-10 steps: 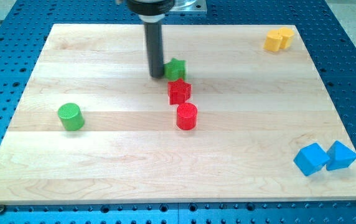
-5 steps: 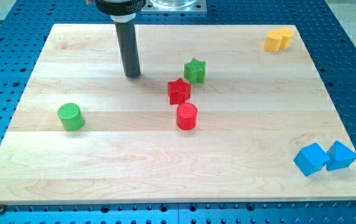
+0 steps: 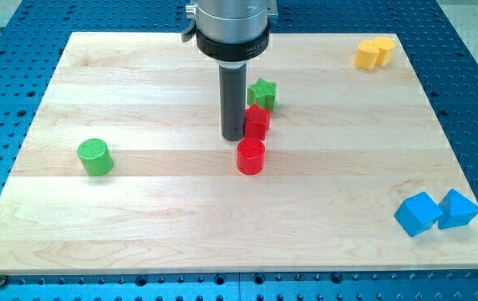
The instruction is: Place the red circle below to the red star
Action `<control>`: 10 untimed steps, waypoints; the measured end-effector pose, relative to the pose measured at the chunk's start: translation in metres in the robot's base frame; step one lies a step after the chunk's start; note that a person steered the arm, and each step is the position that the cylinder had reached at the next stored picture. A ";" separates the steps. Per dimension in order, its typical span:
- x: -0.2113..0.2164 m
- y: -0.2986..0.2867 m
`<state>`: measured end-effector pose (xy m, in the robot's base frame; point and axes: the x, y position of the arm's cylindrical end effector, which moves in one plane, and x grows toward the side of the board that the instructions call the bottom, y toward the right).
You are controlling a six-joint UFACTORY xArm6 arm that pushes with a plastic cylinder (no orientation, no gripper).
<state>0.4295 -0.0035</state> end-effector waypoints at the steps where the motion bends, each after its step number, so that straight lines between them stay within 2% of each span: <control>1: 0.000 -0.005; 3: 0.007 -0.028; 4: 0.046 -0.001; 6: 0.054 0.002; 7: 0.111 -0.002; 8: 0.145 0.000; 9: 0.143 0.060; 10: 0.120 0.082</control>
<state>0.5497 0.0782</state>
